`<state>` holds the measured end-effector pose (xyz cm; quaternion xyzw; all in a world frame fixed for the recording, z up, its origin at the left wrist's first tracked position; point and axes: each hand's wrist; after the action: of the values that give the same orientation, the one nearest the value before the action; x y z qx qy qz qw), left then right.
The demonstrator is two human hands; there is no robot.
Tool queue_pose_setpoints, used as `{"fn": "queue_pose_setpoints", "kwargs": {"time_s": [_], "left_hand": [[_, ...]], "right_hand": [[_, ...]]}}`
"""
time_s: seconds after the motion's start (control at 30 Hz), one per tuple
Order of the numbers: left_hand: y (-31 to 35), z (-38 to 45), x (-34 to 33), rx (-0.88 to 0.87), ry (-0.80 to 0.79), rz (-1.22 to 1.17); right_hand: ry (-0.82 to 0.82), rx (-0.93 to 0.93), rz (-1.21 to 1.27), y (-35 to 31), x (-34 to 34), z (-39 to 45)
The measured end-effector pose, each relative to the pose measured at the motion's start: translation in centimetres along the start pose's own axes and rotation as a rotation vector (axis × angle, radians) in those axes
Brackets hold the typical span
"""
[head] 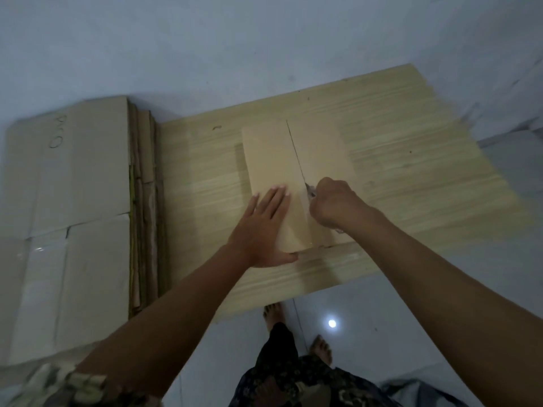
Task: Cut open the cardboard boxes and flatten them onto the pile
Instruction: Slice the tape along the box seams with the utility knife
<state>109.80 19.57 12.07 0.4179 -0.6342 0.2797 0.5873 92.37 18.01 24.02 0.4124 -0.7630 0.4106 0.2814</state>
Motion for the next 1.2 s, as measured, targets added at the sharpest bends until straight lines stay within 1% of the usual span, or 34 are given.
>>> {"fn": "queue_pose_setpoints", "kwargs": {"time_s": [0.07, 0.13, 0.27, 0.53, 0.67, 0.87, 1.07, 1.2], "left_hand": [[0.4, 0.4, -0.4, 0.04, 0.009, -0.007], [0.6, 0.6, -0.4, 0.046, 0.002, 0.001], [0.8, 0.5, -0.6, 0.056, 0.037, -0.018], [1.1, 0.6, -0.8, -0.008, 0.046, -0.016], [1.5, 0.8, -1.0, 0.083, 0.072, -0.047], [1.5, 1.0, -1.2, 0.078, 0.089, -0.044], [1.3, 1.4, -1.3, 0.096, 0.095, -0.06], [1.2, 1.3, -1.4, 0.085, 0.1, -0.063]], "right_hand": [[0.001, 0.007, -0.032, 0.6, -0.4, -0.8], [-0.003, 0.013, -0.047, 1.5, -0.9, -1.5], [-0.018, 0.01, -0.027, 1.7, -1.3, -1.9], [-0.027, -0.02, -0.038, 3.1, -1.2, -2.9], [-0.008, 0.005, 0.006, 2.7, -1.4, -2.6], [-0.019, 0.008, -0.057, 3.7, -1.3, -3.1], [-0.014, 0.019, -0.016, 4.4, -1.8, -2.8], [-0.02, 0.018, -0.031, 5.0, -1.6, -3.5]]}}
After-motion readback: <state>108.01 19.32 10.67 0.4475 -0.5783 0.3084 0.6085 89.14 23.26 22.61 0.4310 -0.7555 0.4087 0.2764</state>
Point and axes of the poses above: each hand's wrist, its own z-axis towards the middle knuckle, its own x-axis out of the back of the hand, y = z × x, and after that the axes turned 3 degrees about x, right-handed
